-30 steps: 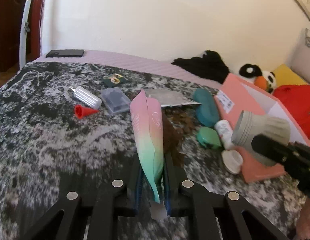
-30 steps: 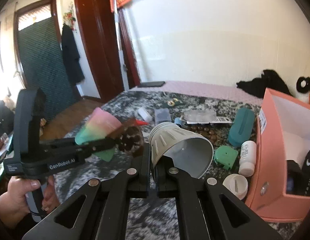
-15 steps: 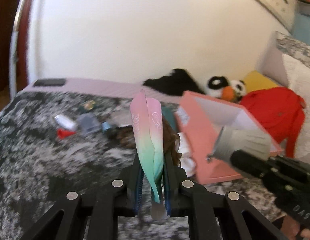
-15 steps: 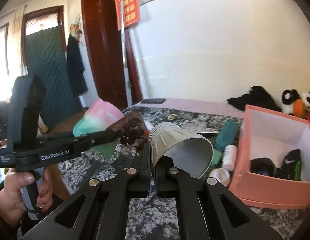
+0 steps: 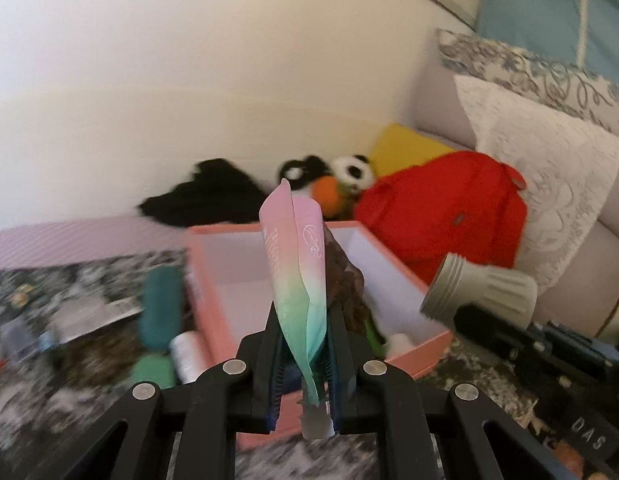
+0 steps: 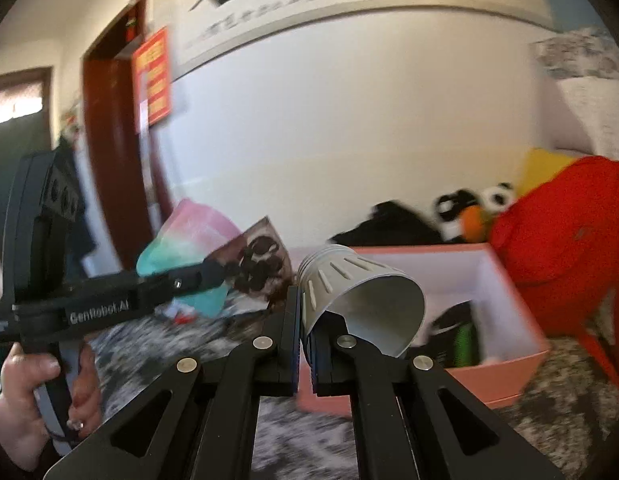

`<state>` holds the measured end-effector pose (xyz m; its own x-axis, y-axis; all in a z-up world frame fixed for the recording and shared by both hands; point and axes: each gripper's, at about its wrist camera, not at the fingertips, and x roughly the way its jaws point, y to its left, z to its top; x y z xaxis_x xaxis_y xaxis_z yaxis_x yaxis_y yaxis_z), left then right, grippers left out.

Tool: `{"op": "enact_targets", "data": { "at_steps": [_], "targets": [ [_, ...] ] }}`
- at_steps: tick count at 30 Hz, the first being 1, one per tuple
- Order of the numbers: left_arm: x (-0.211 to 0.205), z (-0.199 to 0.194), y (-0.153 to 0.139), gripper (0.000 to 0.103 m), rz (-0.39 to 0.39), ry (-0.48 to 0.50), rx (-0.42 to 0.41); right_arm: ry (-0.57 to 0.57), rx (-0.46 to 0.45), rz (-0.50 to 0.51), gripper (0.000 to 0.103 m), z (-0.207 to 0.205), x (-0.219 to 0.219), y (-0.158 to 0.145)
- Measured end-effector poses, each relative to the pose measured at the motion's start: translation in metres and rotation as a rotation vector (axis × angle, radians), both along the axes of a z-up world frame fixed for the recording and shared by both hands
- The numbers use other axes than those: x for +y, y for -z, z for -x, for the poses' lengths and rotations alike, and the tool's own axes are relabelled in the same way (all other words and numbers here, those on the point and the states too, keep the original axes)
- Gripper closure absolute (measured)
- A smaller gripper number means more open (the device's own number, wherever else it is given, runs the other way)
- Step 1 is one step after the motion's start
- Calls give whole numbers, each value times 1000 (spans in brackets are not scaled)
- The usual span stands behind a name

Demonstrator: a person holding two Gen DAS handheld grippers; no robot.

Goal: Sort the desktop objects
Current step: 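Carry the pouch and white cup into the pink box and release both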

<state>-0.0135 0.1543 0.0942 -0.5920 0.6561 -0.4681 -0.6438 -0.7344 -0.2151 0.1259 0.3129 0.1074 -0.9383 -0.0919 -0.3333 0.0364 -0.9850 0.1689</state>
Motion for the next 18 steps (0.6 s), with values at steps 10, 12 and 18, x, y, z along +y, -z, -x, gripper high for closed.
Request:
{"op": "enact_targets", "data": {
  "at_steps": [10, 12, 18],
  "targets": [
    [107, 78, 23, 70, 104, 61, -65, 129, -85, 110, 100, 100, 120, 14],
    [111, 89, 28, 22, 109, 40, -70, 142, -202, 138, 91, 137, 137, 30],
    [80, 100, 42, 18, 118, -47, -66, 244, -372, 122, 30, 169, 146, 66]
  ]
}}
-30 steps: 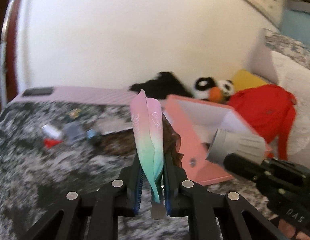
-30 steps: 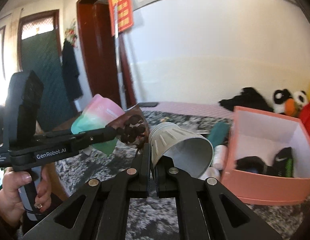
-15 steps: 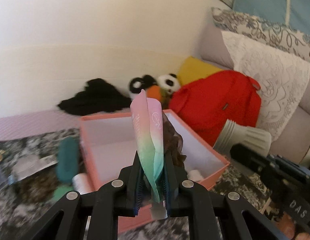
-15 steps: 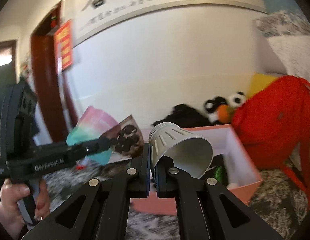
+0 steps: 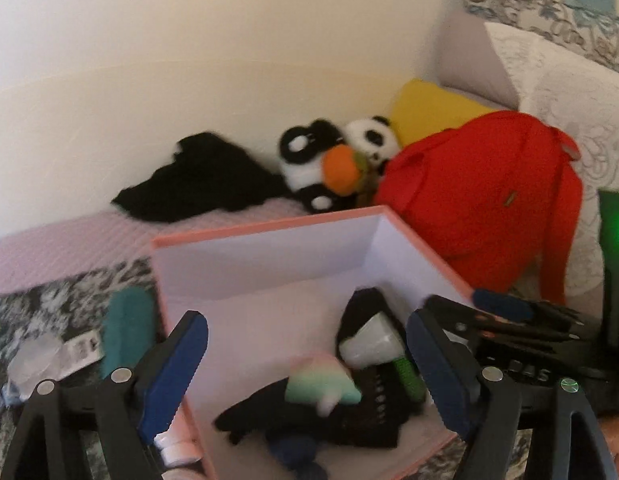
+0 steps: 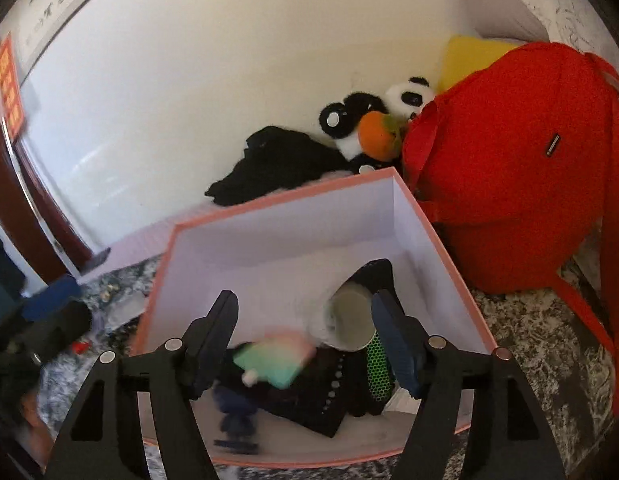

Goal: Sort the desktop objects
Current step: 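Carry the pouch and white cup into the pink box and release both, then move both tools toward the red funnel and brown beads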

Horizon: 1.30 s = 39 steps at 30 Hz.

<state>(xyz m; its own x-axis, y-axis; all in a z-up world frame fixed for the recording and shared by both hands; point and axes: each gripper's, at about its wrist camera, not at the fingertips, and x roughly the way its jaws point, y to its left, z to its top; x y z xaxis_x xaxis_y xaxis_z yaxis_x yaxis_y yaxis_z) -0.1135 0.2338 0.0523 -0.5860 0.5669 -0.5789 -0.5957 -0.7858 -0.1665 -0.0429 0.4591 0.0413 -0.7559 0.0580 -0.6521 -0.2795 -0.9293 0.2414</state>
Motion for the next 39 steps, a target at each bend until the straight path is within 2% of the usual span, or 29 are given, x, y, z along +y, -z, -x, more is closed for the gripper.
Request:
{"op": "enact_targets", "data": {
  "at_steps": [3, 7, 12, 18, 24, 30, 35, 39],
  "targets": [
    [-25, 4, 10, 18, -5, -45, -29, -2, -12, -9, 30, -4, -8, 1],
    [-61, 1, 21, 18, 1, -103, -45, -32, 36, -44, 29, -10, -30, -15],
    [-112, -15, 29, 18, 1, -169, -56, -115, 88, -55, 26, -21, -84, -28],
    [-185, -37, 41, 18, 15, -267, -50, -286, 84, -80, 25, -28, -168, -25],
    [-270, -47, 64, 18, 37, -410, -80, -428, 67, -91, 25, -28, -247, -10],
    [-340, -41, 88, 18, 37, -552, -133, -546, 29, -82, 25, -6, -310, 18],
    [-372, -24, 113, 18, 48, -610, -176, -576, -18, -87, 25, 23, -343, 49],
    [-373, 7, 129, 18, 65, -606, -194, -572, -75, -93, 25, 57, -353, 78]
  ]
}}
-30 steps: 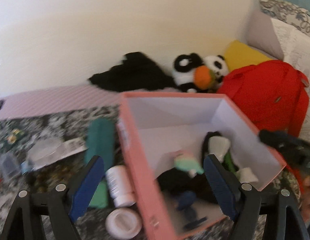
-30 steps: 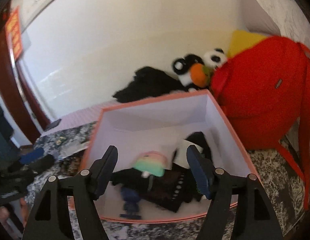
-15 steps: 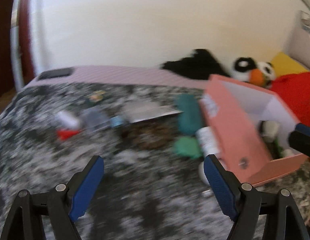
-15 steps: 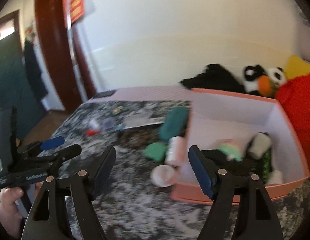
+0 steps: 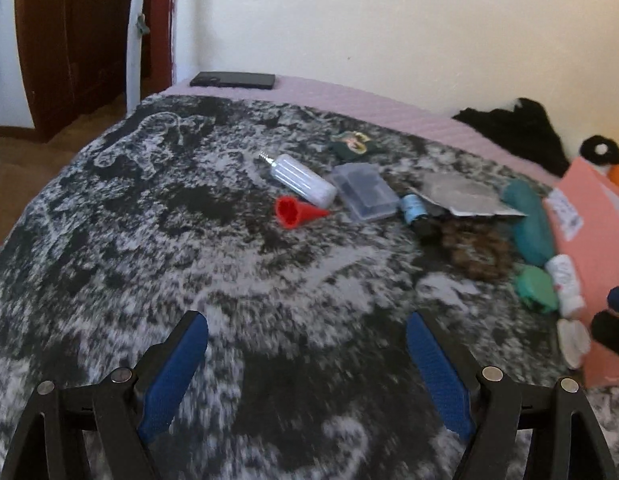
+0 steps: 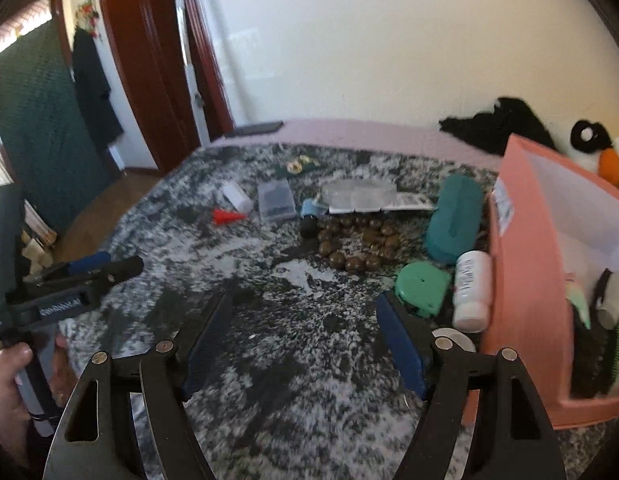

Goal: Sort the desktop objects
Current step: 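Move both tools toward the red funnel and brown beads, then grasp the red funnel with the left tool while the right tool grasps the brown bead string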

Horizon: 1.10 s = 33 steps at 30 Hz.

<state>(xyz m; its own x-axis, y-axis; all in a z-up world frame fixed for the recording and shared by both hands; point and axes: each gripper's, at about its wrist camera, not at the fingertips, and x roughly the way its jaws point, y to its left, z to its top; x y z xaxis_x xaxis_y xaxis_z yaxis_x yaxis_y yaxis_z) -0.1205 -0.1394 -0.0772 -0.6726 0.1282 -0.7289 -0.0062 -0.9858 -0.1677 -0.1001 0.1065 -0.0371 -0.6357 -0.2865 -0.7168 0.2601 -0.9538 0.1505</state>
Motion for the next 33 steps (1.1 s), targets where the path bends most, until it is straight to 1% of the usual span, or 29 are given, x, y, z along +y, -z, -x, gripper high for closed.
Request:
{"op": "enact_targets", "data": {
  "at_steps": [4, 9, 11, 15, 18, 19, 20, 21, 22, 23, 24, 25, 26, 29, 33],
  "targets": [
    [3, 41, 17, 18, 0, 18, -19, -13, -23, -47, 25, 37, -12, 25],
    [4, 88, 35, 18, -6, 25, -35, -38, -39, -89, 26, 74, -26, 54],
    [1, 110, 48, 18, 0, 32, -53, -49, -42, -118, 26, 88, -30, 67],
    [-4, 143, 75, 18, 26, 78, -108, -70, -41, -182, 26, 112, -41, 90],
    [3, 152, 79, 16, 91, 140, -66, -83, -28, -216, 27, 123, -47, 101],
    [5, 155, 80, 16, 100, 154, -61, -87, -28, -220, 27, 127, -49, 104],
    [7, 155, 80, 18, 99, 174, -50, -87, -30, -219, 27, 131, -49, 108],
    [8, 155, 80, 36, 90, 195, -37, -85, -33, -212, 29, 134, -49, 109],
    [8, 154, 79, 50, 79, 207, -30, -84, -36, -203, 38, 135, -48, 110],
    [7, 152, 78, 59, 68, 214, -26, -84, -37, -195, 46, 136, -47, 109],
    [6, 150, 77, 63, 57, 216, -25, -82, -36, -192, 65, 136, -45, 108],
    [4, 148, 76, 64, 45, 218, -23, -84, -36, -189, 78, 135, -45, 108],
    [2, 144, 75, 67, 32, 219, -20, -91, -35, -186, 83, 133, -44, 107],
    [0, 130, 72, 68, 23, 210, -12, -99, -25, -200, 83, 124, -43, 104],
    [2, 103, 63, 68, 28, 196, -4, -104, -15, -176, 83, 103, -39, 93]
  ]
}}
